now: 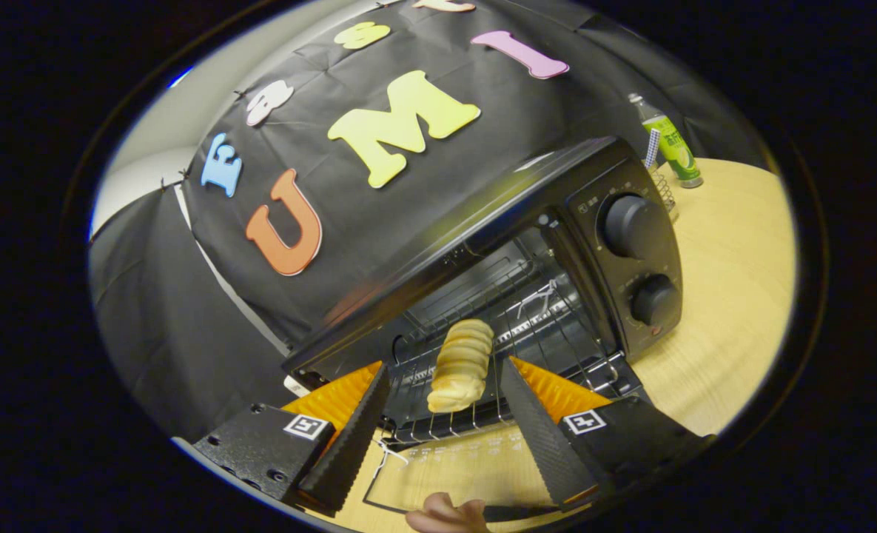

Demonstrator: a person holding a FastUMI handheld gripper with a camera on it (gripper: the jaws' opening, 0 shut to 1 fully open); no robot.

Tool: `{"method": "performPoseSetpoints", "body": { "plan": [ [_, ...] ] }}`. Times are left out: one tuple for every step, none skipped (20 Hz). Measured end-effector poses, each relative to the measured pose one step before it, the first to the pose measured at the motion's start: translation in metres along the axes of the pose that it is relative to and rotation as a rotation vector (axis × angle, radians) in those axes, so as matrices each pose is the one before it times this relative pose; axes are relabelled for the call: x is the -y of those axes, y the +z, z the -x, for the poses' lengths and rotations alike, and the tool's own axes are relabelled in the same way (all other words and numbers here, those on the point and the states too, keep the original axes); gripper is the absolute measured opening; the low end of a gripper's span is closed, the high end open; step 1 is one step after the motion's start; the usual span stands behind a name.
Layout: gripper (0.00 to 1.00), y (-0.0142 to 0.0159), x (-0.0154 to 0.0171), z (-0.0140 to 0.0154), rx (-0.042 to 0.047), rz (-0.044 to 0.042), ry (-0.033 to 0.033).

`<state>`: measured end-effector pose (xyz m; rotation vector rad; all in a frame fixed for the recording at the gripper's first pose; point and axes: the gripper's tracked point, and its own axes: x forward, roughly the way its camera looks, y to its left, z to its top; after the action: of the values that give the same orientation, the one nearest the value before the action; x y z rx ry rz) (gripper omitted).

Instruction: Open the toaster oven, put the food inside, and close the toaster oven door.

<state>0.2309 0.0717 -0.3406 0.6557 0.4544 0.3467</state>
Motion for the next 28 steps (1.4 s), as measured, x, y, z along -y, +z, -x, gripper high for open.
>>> {"method": "performPoseSetpoints", "body": {
  "plan": [
    [1.00,0.00024,-0.00084,0.00622,-0.00191,-0.00687,-0.00017],
    [1.00,0.00031,-0.00077,0.00552,-0.00097,-0.00022,-0.00153],
    [1.00,0.00103,0.00111,0.00593,0.00156,0.00573,-0.00389],
    [1.00,0.00054,0.00031,0.00581,-0.00213,0.01441,-0.00525],
    [1.00,0.00027,0.00132,0.00581,0.00150,0.01569,-0.01361],
    [1.00,0.00167,0.00044,0.00503,0.00152,0.01117,-0.00836],
    [1.00,-0.00068,-0.00107,0.00548,-0.00809,0.00950,-0.00483],
    [1.00,0.00125,-0.00173,0.00500,-0.00334,0.00467,-0.00013],
    [1.00,0.00161,-0.00171,0.00595,0.00060,0.00715,-0.00340],
    [1.00,0.00228,-0.00123,0.00584,0.00538,0.00858,-0.00328],
    [1.00,0.00001,-0.00066,0.00580,0.00323,0.01096,-0.00957],
    [1.00,0.00053,-0.00152,0.00560,0.00007,0.00919,-0.00347],
    [1.00,-0.00195,-0.00276,0.00488,-0.00660,0.00803,-0.00193],
    [1.00,-0.00250,-0.00139,0.00405,-0.01288,0.00949,-0.00538],
    [1.00,-0.00329,-0.00224,0.00419,-0.01817,0.01658,-0.00172],
    [1.00,-0.00596,-0.00019,0.00358,-0.02610,0.02878,-0.01443],
    [1.00,-0.00736,0.00225,0.00451,-0.03989,0.03568,-0.02694],
    [1.00,-0.00726,0.00346,0.00430,-0.03750,0.03955,-0.03202],
    [1.00,-0.00901,0.00275,0.00321,-0.03996,0.04113,-0.03067],
    [1.00,-0.00611,0.00148,0.00319,-0.02185,0.03192,-0.02448],
    [1.00,-0.00327,0.00069,0.00118,-0.00735,0.01844,-0.02402],
    [1.00,-0.00546,-0.00124,0.00251,-0.00977,0.02097,-0.01730],
    [1.00,-0.00478,-0.00014,0.00097,-0.01033,0.01881,-0.01731],
    [1.00,-0.00696,0.00172,0.00059,-0.01806,0.02476,-0.03305],
    [1.00,-0.00768,0.00034,0.00108,-0.01575,0.03791,-0.02337],
    [1.00,-0.00790,-0.00274,0.00114,-0.01279,0.05315,-0.02035],
    [1.00,-0.00568,-0.00088,0.00118,-0.00423,0.04789,-0.02101],
    [1.00,-0.00440,-0.00291,-0.00021,0.00289,0.03749,-0.01183]
  ]
}}
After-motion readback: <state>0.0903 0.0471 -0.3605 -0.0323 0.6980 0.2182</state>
